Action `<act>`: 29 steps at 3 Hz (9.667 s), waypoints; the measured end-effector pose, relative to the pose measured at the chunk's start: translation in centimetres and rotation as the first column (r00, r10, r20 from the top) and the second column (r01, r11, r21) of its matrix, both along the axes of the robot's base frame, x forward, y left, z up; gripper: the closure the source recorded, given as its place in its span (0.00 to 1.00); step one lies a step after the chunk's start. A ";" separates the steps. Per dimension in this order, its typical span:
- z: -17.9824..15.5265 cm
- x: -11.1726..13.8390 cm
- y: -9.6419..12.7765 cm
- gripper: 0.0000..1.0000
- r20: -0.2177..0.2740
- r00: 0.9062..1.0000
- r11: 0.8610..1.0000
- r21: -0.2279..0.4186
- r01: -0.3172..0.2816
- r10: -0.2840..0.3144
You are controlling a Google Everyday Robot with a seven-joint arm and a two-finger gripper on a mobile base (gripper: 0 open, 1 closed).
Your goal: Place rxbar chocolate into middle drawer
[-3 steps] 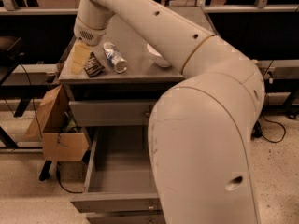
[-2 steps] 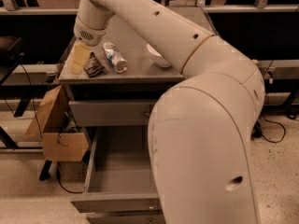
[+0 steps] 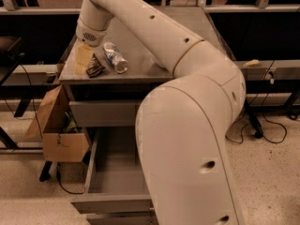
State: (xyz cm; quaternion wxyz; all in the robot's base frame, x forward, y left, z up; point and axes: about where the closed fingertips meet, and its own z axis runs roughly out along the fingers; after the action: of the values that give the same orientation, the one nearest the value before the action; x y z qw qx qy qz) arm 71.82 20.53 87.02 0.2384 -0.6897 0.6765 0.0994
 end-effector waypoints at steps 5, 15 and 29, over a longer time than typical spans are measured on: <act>-2.5 1.1 -1.6 0.00 0.065 0.981 0.983 -0.001 -0.181 0.181; -5.1 3.3 0.7 0.18 0.002 0.962 0.961 -0.042 -0.274 0.275; -6.6 -14.4 -5.3 1.00 -0.094 0.936 0.941 0.060 -0.334 0.339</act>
Offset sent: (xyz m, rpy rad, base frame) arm 0.0245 -0.0233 -0.0055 -0.0110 -0.0850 0.0978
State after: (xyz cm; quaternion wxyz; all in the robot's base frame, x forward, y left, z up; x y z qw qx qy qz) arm 57.45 15.25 80.38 0.1975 -0.7839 0.5576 0.1887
